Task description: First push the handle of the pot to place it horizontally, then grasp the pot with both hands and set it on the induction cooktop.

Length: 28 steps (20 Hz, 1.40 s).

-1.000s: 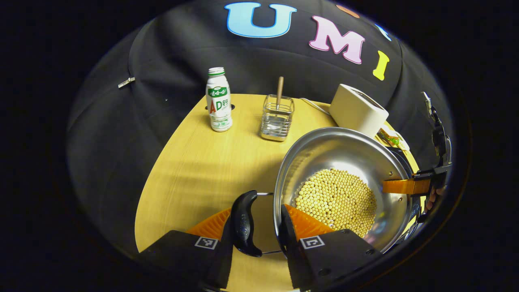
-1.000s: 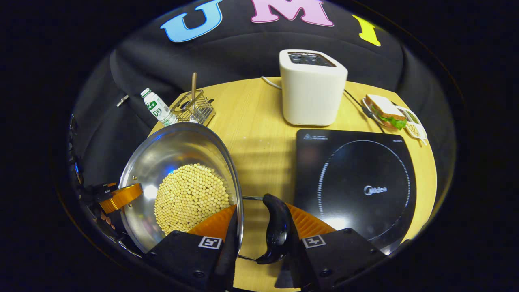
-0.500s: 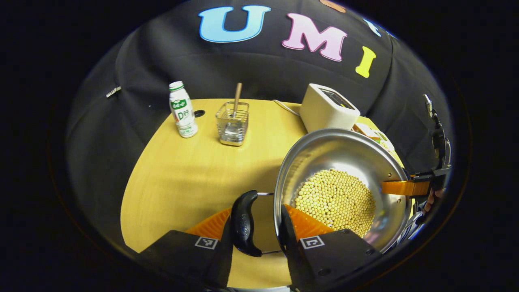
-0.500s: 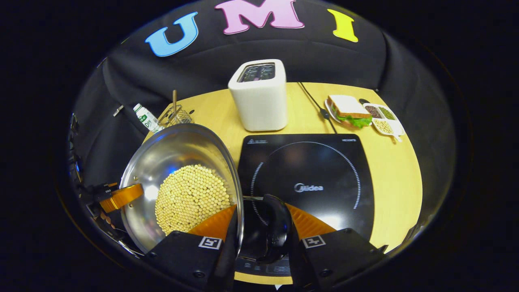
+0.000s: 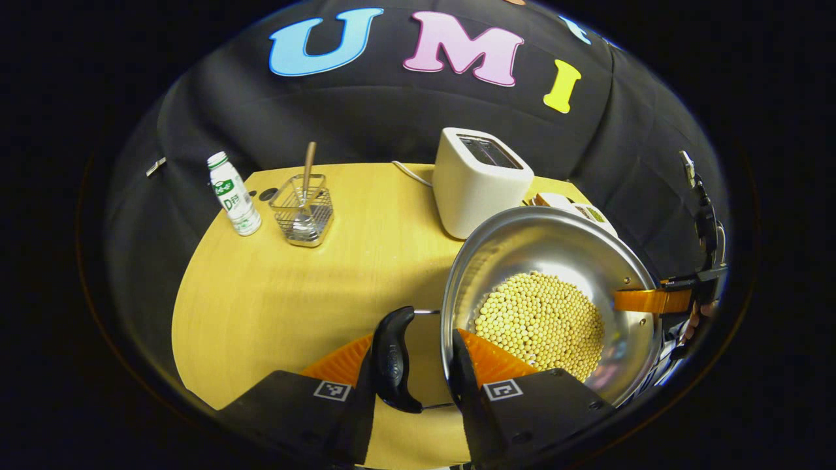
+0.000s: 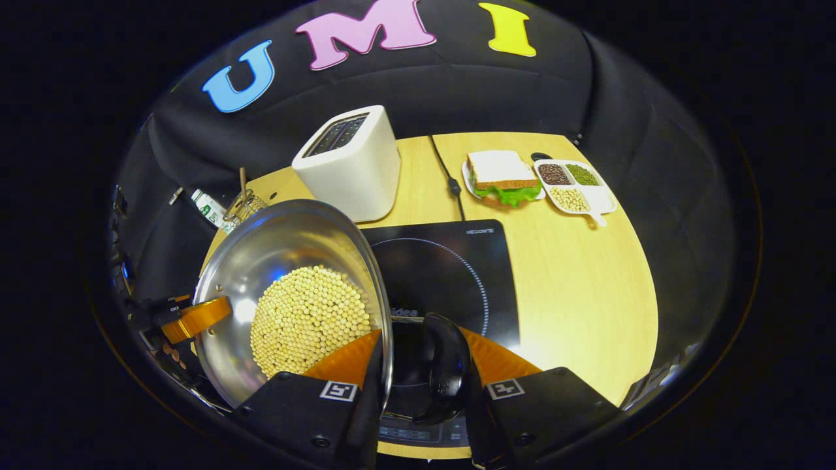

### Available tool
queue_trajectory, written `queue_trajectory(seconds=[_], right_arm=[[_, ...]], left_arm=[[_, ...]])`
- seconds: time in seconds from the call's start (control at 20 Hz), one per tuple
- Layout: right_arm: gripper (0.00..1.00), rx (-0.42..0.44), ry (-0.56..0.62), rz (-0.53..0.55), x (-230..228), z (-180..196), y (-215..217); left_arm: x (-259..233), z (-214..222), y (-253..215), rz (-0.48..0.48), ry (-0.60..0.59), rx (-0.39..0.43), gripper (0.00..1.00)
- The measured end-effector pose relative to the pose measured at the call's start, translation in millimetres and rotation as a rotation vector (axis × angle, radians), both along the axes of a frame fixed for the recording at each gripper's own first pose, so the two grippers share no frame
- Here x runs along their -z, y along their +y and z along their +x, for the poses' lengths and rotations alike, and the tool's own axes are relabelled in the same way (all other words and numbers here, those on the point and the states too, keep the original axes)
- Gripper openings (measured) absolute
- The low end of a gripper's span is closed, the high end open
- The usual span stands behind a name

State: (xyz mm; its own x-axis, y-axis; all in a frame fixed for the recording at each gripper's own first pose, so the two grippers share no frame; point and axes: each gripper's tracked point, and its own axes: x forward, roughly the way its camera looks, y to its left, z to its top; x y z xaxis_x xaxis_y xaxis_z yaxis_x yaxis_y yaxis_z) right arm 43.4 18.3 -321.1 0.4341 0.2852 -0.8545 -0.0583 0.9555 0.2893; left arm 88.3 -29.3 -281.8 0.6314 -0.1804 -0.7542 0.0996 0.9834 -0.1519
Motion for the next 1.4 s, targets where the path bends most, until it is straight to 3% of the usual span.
queue_trajectory(seconds=[0.35, 0.4, 0.45, 0.65, 1.4], right_arm=[[0.57, 0.009, 0.020, 0.003, 21.7, 17.9, -44.7], [0.52, 0.008, 0.023, 0.004, 24.8, 21.0, -48.6], [0.57, 0.006, 0.027, 0.005, 28.2, 24.7, -52.5], [0.57, 0.004, 0.041, 0.003, 42.1, 32.3, -62.3], [0.57, 0.017, 0.051, 0.023, 57.0, 37.2, -72.5]], left_arm=[[13.0, 18.7, -49.6, 0.000, 0.013, 0.009, 0.59], [15.2, 21.9, -54.6, 0.000, 0.015, 0.007, 0.59], [18.3, 24.3, -59.8, 0.002, 0.016, 0.006, 0.59], [28.9, 34.8, -73.7, 0.002, 0.022, 0.008, 0.59], [28.2, 39.1, -76.5, 0.000, 0.012, 0.004, 0.59]])
